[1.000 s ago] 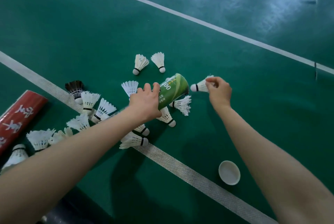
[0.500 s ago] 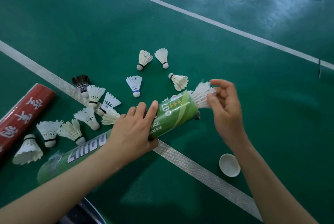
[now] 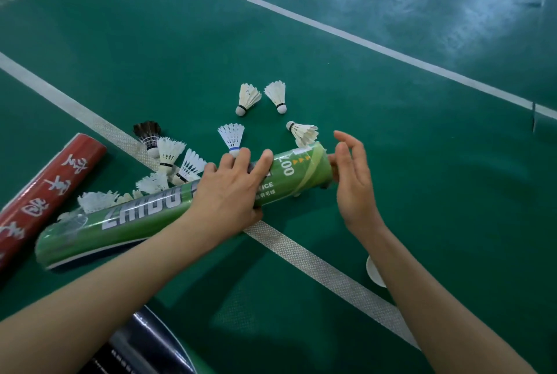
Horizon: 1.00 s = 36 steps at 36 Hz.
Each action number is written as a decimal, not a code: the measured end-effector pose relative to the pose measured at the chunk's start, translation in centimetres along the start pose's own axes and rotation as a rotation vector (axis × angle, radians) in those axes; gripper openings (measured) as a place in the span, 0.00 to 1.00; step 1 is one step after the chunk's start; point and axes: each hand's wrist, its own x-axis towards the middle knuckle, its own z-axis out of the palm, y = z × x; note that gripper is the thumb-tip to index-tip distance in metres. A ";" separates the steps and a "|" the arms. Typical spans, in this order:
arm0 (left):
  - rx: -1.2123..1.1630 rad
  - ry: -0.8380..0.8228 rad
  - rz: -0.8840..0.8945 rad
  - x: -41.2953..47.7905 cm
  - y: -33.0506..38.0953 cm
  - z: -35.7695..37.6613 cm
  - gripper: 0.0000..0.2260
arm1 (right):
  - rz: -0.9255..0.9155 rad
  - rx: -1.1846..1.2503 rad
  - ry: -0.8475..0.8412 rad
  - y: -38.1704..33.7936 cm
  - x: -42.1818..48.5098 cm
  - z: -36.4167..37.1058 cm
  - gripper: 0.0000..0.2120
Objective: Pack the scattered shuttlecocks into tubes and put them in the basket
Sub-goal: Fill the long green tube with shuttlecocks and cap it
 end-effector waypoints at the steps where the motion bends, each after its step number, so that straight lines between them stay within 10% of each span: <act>1: 0.007 -0.026 -0.022 0.1 -0.4 0.1 0.40 | 0.026 0.002 0.050 0.5 0.7 -0.1 0.09; 14: -0.019 -0.236 -0.253 4.2 -5.8 3.7 0.39 | 0.361 -0.958 -0.196 9.9 9.5 0.3 0.27; 28: -0.064 -0.152 -0.191 3.5 -4.9 3.5 0.40 | -0.006 -0.556 0.102 5.5 6.9 0.5 0.16; 36: -0.095 -0.073 -0.126 0.4 -4.1 2.3 0.41 | 0.020 -0.185 -0.115 1.9 3.2 0.5 0.16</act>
